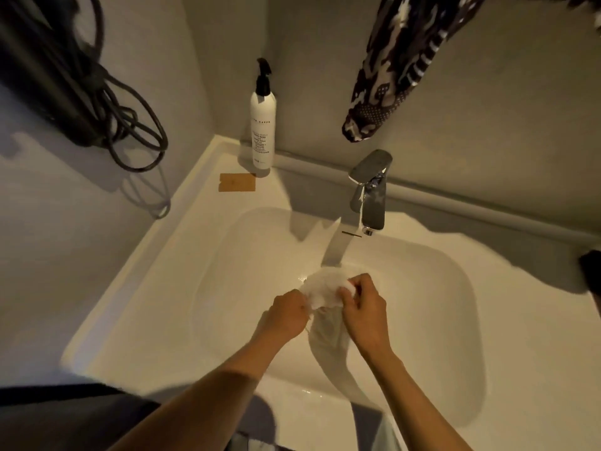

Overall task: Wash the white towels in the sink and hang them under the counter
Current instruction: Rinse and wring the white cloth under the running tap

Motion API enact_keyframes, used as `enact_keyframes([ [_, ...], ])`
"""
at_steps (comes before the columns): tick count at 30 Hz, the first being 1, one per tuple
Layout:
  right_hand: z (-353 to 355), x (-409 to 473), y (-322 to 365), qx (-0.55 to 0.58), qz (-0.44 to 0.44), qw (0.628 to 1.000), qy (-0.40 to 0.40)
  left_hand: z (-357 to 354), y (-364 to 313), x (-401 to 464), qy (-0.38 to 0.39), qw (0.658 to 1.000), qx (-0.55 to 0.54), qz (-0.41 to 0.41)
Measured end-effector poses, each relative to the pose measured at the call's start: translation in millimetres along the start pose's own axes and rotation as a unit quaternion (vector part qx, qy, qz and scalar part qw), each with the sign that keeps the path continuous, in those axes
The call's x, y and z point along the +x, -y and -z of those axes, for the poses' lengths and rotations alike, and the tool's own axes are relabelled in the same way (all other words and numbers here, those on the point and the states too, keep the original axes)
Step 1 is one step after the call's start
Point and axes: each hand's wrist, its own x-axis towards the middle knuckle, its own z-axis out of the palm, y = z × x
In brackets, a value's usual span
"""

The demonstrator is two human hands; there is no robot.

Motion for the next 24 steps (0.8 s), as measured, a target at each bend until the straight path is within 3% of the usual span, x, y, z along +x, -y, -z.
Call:
enact_keyframes([
  [3, 36, -10, 31, 0.097, 0.029, 0.994, 0.046, 8, -16, -9, 0.017, 0.971, -0.214, 0.105],
  [6, 66, -20, 56, 0.129, 0.054, 0.988, 0.064, 13, -37, -34, 0.132, 0.805, -0.526, 0.240],
  [8, 85, -24, 69, 0.171, 0.064, 0.981, 0.060, 14, -54, -56, 0.190, 0.759, -0.576, 0.237],
  [13, 126, -28, 80, 0.356, -0.007, 0.922, 0.153, 1, -92, -90, 0.149, 0.753, -0.617, 0.175],
  [17, 130, -15, 45, 0.169, -0.052, 0.979, 0.101, -2, -121, -105, 0.121, 0.759, -0.626, 0.128],
  [21, 117, -12, 22, 0.137, -0.087, 0.986, 0.040, -7, -141, -113, 0.118, 0.834, -0.528, 0.111],
  [24, 115, -17, 15, 0.157, -0.099, 0.978, 0.092, -18, -152, -114, 0.031, 0.885, -0.450, 0.118],
])
